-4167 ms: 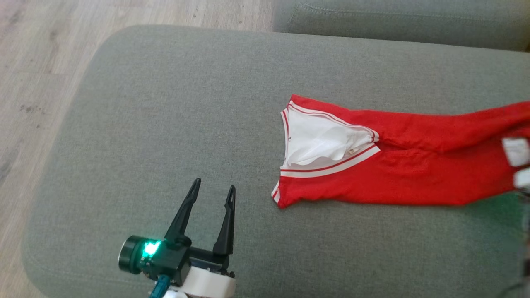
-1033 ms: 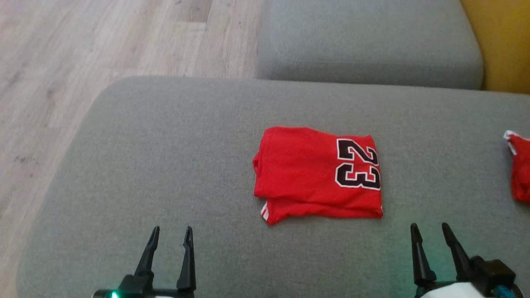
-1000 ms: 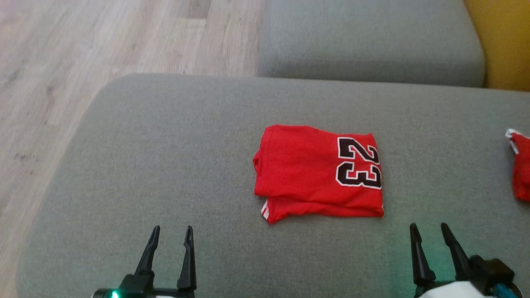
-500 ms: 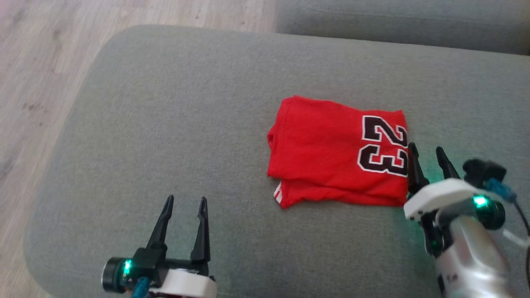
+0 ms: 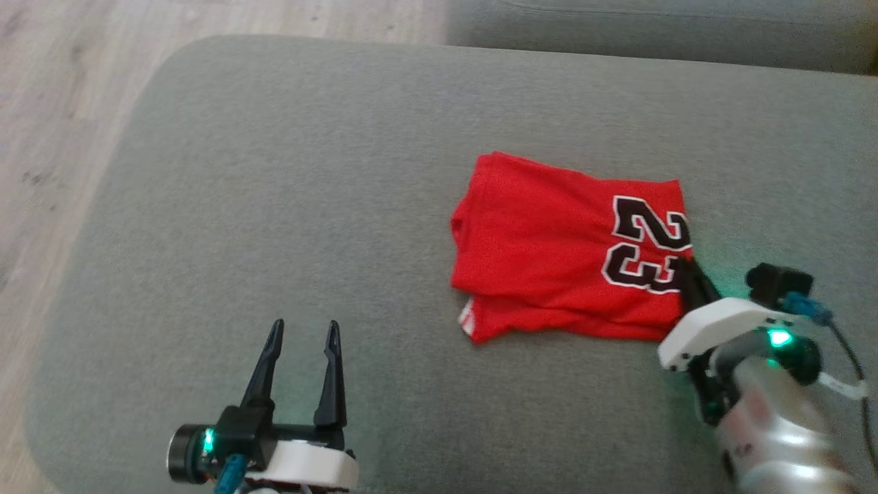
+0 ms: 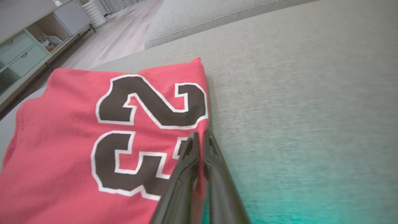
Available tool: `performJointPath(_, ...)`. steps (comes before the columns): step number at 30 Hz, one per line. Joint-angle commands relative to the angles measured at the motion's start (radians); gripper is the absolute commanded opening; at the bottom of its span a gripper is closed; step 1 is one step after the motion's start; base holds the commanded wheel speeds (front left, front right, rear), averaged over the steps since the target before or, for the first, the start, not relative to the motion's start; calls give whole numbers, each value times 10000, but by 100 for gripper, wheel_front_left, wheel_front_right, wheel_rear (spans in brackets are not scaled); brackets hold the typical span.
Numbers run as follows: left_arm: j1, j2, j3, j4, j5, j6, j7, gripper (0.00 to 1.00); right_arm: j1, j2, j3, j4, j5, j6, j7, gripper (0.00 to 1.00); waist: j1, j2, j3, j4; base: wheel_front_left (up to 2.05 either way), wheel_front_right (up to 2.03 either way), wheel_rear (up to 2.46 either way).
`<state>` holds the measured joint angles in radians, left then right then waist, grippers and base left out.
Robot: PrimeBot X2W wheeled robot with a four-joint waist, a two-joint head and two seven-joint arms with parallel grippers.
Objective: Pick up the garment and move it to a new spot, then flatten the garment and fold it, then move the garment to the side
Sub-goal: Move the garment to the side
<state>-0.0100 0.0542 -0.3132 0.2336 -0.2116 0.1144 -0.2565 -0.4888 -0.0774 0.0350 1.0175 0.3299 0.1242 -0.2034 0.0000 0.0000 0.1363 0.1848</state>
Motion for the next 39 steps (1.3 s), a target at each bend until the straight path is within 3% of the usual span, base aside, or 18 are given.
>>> performJointPath(1,-260,-38,425,-325,5,27,-53,100,-360,-333,276,-151,-6,65,-182,0,0,0,-64,-349,0,0,0)
performJointPath(13,-524,-39,612,-485,244,-80,-53,100,-1568,-3100,742,-149,-110,65,-231,0,0,0,658,-1935,0,0,0)
performJointPath(20,-864,-39,639,-469,427,-225,-53,100,-2504,-4612,612,-305,-203,65,-177,0,0,0,1239,-2507,0,0,0)
performJointPath(23,-1039,-39,640,-427,485,-265,-53,100,-2789,-4881,882,-561,-236,65,-174,0,0,0,1394,-2596,0,0,0)
performJointPath(31,-1274,-39,325,-246,416,-344,-53,100,-3204,-4812,1593,-1133,-58,65,56,0,0,0,1294,-2280,0,0,0)
performJointPath(39,-1165,-39,402,-272,411,-307,-53,100,-3310,-5776,580,-14,-548,65,502,0,0,0,1283,-1961,0,0,0)
